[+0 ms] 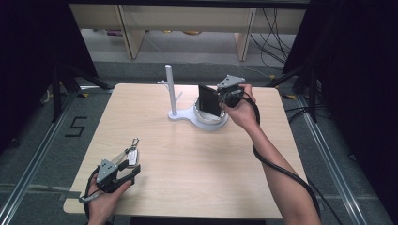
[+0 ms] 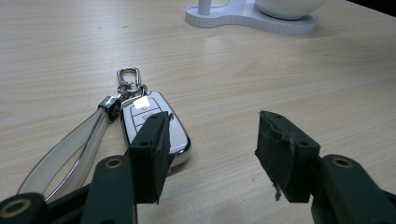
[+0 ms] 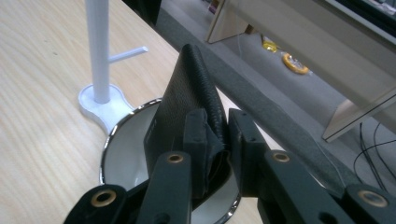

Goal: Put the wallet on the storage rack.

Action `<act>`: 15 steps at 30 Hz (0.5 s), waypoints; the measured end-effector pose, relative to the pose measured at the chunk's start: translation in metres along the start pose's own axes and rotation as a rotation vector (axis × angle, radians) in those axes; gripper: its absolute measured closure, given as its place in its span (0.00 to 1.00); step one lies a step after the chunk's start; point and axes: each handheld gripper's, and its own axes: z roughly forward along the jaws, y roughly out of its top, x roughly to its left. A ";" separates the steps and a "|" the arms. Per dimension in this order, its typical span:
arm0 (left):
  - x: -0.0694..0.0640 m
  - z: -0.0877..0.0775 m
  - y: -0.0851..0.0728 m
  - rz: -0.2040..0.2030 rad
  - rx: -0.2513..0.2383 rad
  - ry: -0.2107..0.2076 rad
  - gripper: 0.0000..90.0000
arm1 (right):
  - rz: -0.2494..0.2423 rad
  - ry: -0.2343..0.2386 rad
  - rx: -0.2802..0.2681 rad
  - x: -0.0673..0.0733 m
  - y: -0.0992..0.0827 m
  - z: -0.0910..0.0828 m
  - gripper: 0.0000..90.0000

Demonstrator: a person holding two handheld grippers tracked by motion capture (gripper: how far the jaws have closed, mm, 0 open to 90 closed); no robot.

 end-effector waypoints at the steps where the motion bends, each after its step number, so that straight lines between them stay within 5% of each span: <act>1: 0.000 0.000 0.000 0.000 -0.001 0.000 0.49 | -0.005 -0.004 -0.001 -0.001 -0.002 0.001 0.86; 10: 0.000 0.000 0.000 -0.004 -0.001 -0.001 0.49 | 0.060 0.037 0.053 -0.006 -0.004 -0.001 0.65; 15: 0.000 0.000 0.000 0.002 0.000 -0.001 0.49 | 0.089 0.009 0.014 -0.012 -0.004 -0.016 0.62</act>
